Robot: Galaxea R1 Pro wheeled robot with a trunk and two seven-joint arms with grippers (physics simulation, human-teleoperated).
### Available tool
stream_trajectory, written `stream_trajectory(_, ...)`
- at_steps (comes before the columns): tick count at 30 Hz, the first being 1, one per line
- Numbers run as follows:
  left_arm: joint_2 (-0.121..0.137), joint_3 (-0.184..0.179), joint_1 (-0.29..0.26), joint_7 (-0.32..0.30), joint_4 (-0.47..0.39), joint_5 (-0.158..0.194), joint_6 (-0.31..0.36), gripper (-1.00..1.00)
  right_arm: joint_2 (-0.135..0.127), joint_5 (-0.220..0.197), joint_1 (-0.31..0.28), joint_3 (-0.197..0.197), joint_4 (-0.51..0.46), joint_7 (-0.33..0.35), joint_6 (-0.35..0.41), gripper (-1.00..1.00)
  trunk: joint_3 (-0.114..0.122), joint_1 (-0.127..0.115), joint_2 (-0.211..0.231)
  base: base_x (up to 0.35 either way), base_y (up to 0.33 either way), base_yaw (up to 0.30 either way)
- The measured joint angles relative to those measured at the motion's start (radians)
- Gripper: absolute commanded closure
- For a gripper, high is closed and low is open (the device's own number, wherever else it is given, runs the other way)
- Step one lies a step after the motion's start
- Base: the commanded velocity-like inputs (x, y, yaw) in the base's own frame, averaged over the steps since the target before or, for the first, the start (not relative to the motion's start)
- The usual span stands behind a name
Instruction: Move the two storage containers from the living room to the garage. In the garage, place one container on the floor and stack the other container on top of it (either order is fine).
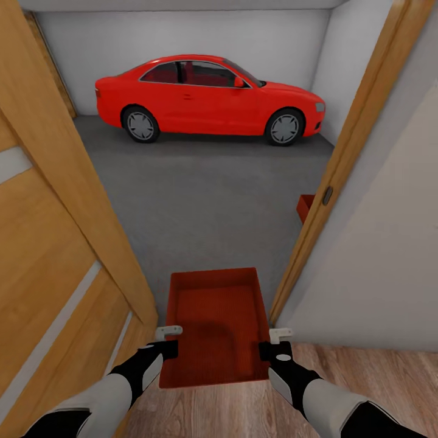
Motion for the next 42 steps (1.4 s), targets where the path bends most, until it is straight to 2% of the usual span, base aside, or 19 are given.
stream_trajectory(25,0.0,-0.001,0.0,0.001,-0.001,0.0,0.002,1.0,0.0,0.0,0.0,-0.001,0.0,0.0,0.001,1.0,0.0,0.0,0.0,0.022,0.06,0.0)
stream_trajectory(42,0.001,0.001,0.0,-0.003,0.0,-0.001,-0.001,1.0,0.001,0.002,0.0,-0.001,0.0,0.0,0.0,1.0,0.0,-0.001,0.0,0.298,0.0,0.0)
